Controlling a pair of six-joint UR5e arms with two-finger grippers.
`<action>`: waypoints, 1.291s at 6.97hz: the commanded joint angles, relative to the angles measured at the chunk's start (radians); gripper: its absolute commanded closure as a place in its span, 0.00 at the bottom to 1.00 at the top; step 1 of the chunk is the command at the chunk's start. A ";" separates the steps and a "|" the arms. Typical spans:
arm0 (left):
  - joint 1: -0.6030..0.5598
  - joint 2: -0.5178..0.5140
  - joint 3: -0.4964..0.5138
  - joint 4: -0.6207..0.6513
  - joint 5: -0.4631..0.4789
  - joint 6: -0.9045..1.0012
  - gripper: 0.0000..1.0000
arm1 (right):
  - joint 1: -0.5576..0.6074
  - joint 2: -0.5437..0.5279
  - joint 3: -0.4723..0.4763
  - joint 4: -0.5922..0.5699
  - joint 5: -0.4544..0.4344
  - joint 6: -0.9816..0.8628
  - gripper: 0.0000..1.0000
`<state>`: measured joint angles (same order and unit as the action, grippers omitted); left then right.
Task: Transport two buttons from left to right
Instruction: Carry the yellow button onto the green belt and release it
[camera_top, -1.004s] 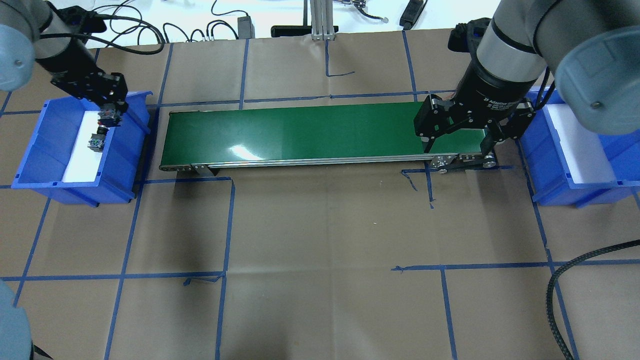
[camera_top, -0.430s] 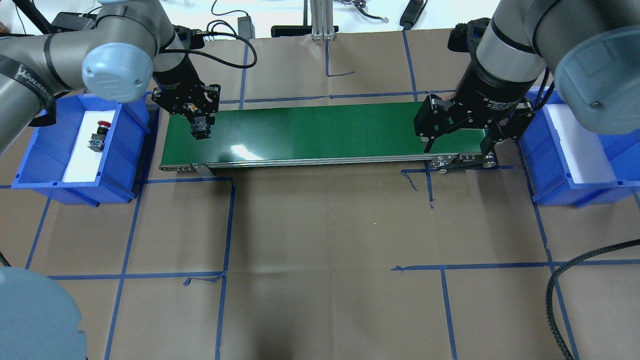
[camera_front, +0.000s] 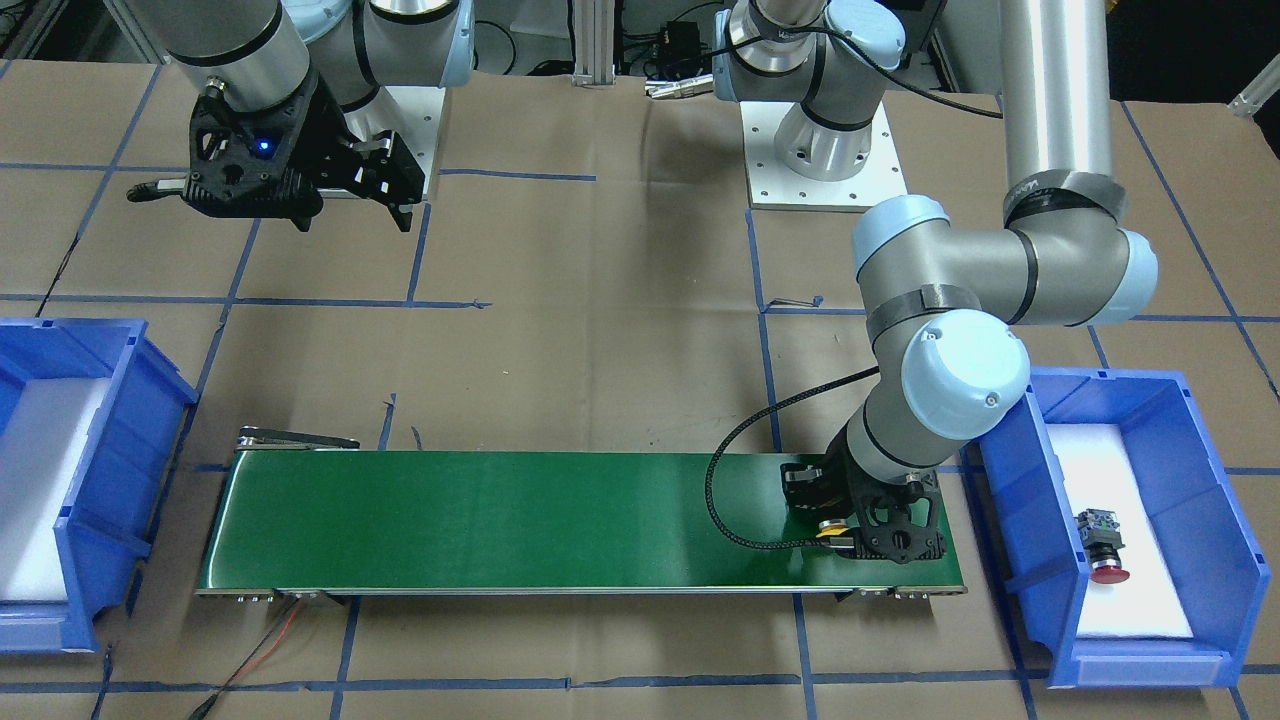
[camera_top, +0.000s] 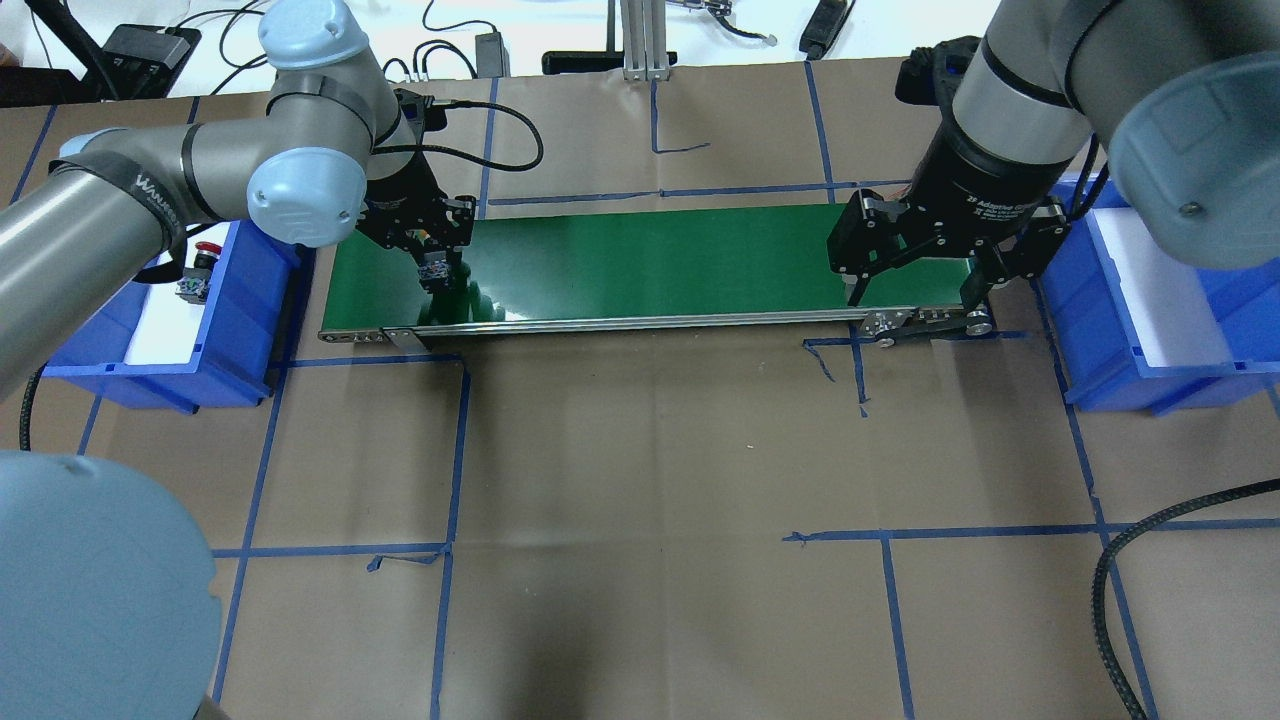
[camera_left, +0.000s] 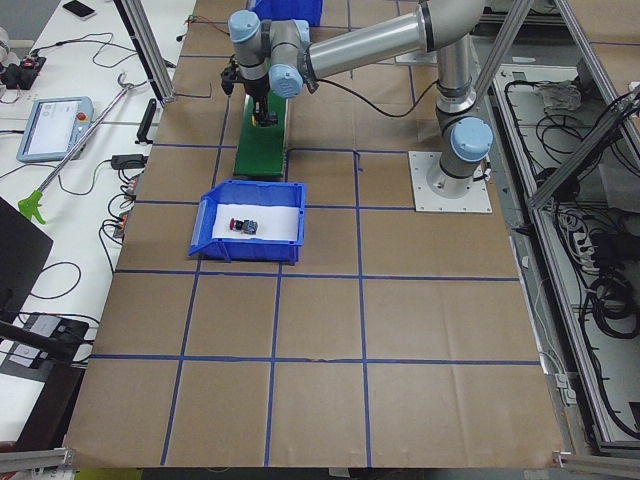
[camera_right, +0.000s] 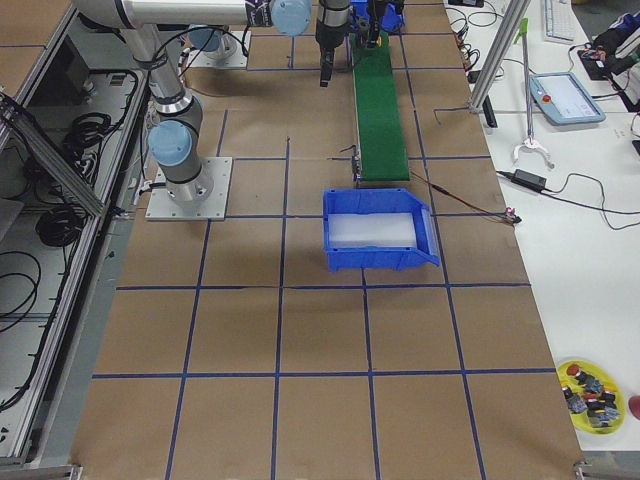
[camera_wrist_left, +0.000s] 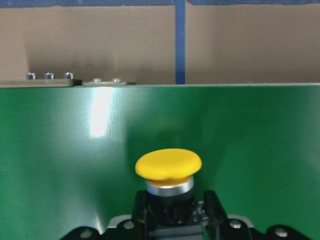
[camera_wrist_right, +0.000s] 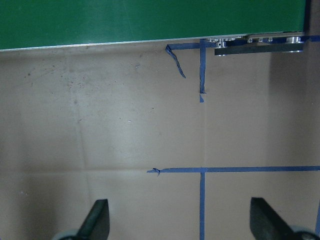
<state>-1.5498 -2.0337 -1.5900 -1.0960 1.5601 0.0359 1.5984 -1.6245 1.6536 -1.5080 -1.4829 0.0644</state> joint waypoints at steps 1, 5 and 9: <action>-0.001 -0.013 -0.013 0.048 -0.002 -0.001 0.17 | 0.000 0.000 0.000 0.000 0.001 0.000 0.00; 0.002 0.093 0.021 0.001 -0.038 0.016 0.00 | 0.000 0.000 0.000 0.000 0.001 0.000 0.00; 0.046 0.185 0.183 -0.336 -0.035 0.059 0.00 | 0.000 -0.002 0.000 0.000 0.001 0.002 0.00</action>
<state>-1.5176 -1.8482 -1.4681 -1.3484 1.5228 0.0913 1.5984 -1.6260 1.6536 -1.5079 -1.4818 0.0658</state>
